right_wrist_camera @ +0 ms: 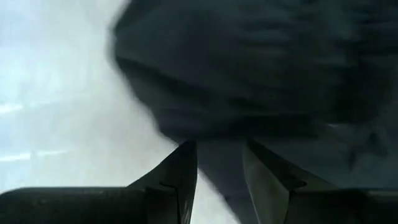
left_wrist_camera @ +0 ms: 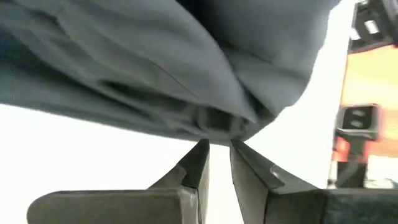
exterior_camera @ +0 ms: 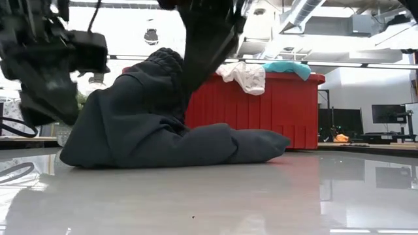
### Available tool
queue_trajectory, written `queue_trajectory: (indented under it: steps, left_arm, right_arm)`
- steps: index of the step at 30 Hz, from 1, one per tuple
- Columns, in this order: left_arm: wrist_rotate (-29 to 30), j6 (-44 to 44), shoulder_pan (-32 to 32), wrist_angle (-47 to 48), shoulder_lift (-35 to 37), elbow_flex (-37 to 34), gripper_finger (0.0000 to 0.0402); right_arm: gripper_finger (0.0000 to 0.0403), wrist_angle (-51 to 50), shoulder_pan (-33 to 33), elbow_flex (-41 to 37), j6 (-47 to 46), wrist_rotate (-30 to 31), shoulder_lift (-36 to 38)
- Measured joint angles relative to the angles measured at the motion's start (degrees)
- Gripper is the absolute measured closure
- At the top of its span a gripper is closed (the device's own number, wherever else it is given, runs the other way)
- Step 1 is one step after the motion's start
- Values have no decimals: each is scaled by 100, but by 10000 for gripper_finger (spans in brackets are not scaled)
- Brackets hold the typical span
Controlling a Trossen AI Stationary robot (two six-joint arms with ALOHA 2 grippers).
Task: Fold Laundry from Bin
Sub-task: Fold the black shorts
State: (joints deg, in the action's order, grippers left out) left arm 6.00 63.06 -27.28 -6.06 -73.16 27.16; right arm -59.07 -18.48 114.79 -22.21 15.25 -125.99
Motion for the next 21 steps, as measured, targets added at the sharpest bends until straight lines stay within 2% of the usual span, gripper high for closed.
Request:
queue_trajectory:
  steps: [4,6,9,11,14,17,21]
  left_arm:
    - [229,-60,-320,-134,899,4,373]
    - [892,-460,-610,-386,1310,4,385]
    - [2160,-1627,-1167,-1406,1555,13,399]
    - [2610,-2229,-1394,-2046,1408,15,400]
    - [2557,-2679,-1469,-2592,882,115,401]
    - [2569,-2791,-1472,-2306,268,578,401]
    - [2963,-3121,-1404,-1224,-568,1435,401]
  right_arm:
    - [251,-129,95,1,138,-3,134]
    - [251,-208,96,1,160,-11,271]
    - [254,-407,90,3,183,19,493]
    - [257,-529,90,5,192,129,583]
    - [262,-693,96,5,231,249,647]
    - [268,-904,131,5,268,273,673]
    - [274,-1318,161,1,277,273,748]
